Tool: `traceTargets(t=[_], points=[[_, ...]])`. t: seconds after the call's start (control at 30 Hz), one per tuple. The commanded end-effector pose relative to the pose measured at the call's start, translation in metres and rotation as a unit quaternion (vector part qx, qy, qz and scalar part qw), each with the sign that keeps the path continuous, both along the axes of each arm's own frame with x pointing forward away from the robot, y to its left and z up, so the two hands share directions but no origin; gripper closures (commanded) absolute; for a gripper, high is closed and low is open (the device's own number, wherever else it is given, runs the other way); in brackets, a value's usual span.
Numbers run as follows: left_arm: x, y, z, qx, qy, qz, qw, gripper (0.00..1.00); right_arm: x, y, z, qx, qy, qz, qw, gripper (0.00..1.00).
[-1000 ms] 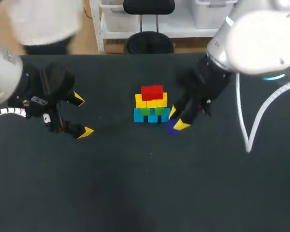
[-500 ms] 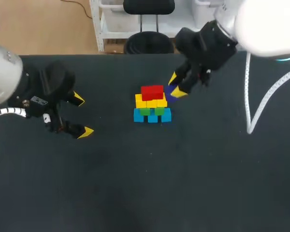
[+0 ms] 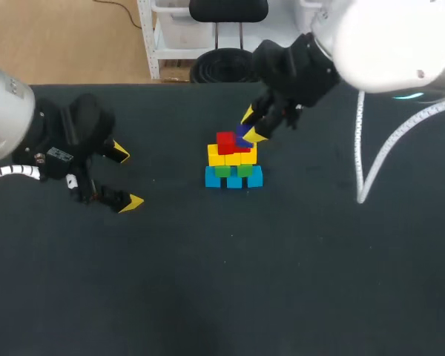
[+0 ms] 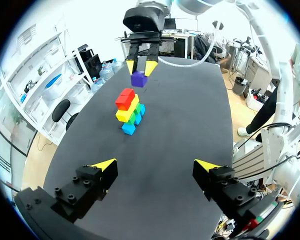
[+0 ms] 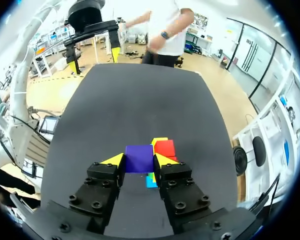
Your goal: Place the blue cubes, place green cubes on the blue cubes, place the yellow cubes on the green cubes, then place the red cubes on the yellow cubes, and place purple cube on the red cubes.
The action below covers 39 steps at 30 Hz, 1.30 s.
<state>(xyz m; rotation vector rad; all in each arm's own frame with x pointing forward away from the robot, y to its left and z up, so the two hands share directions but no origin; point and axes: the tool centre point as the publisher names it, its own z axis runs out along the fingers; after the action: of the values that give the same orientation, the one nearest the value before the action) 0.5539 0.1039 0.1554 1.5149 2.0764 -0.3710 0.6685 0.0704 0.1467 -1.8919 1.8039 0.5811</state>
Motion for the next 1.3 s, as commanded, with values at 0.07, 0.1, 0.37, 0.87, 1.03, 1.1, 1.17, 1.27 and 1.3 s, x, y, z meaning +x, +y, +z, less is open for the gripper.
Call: traceTargets(t=[0.07,0.1,0.37,0.87,1.03,1.1,1.17,1.27,1.3], points=[[0.001,0.0,0.0,0.0,0.0,-0.001,1.0,0.0,0.014,0.006,0.001,-0.007,0.002,0.01,1.0,1.0],[0.001,0.0,0.0,0.0,0.0,-0.001,1.0,0.0,0.016,0.005,0.001,-0.01,0.002,0.009,1.0,1.0],[0.001,0.0,0.0,0.0,0.0,-0.001,1.0,0.0,0.027,0.005,-0.004,-0.023,0.0,0.006,1.0,1.0],[0.001,0.0,0.0,0.0,0.0,-0.001,1.0,0.0,0.038,0.011,-0.013,-0.021,0.004,0.007,1.0,1.0],[0.001,0.0,0.0,0.0,0.0,-0.001,1.0,0.0,0.041,0.012,-0.014,-0.022,0.004,0.007,1.0,1.0],[0.001,0.0,0.0,0.0,0.0,-0.001,1.0,0.0,0.042,0.012,-0.015,-0.022,0.005,0.008,1.0,1.0],[0.001,0.0,0.0,0.0,0.0,-0.001,1.0,0.0,0.043,0.013,-0.016,-0.023,0.005,0.008,1.0,1.0],[0.001,0.0,0.0,0.0,0.0,-0.001,1.0,0.0,0.044,0.014,-0.018,-0.025,0.007,0.008,1.0,1.0],[0.001,0.0,0.0,0.0,0.0,-0.001,1.0,0.0,0.044,0.015,-0.018,-0.025,0.007,0.009,1.0,1.0]])
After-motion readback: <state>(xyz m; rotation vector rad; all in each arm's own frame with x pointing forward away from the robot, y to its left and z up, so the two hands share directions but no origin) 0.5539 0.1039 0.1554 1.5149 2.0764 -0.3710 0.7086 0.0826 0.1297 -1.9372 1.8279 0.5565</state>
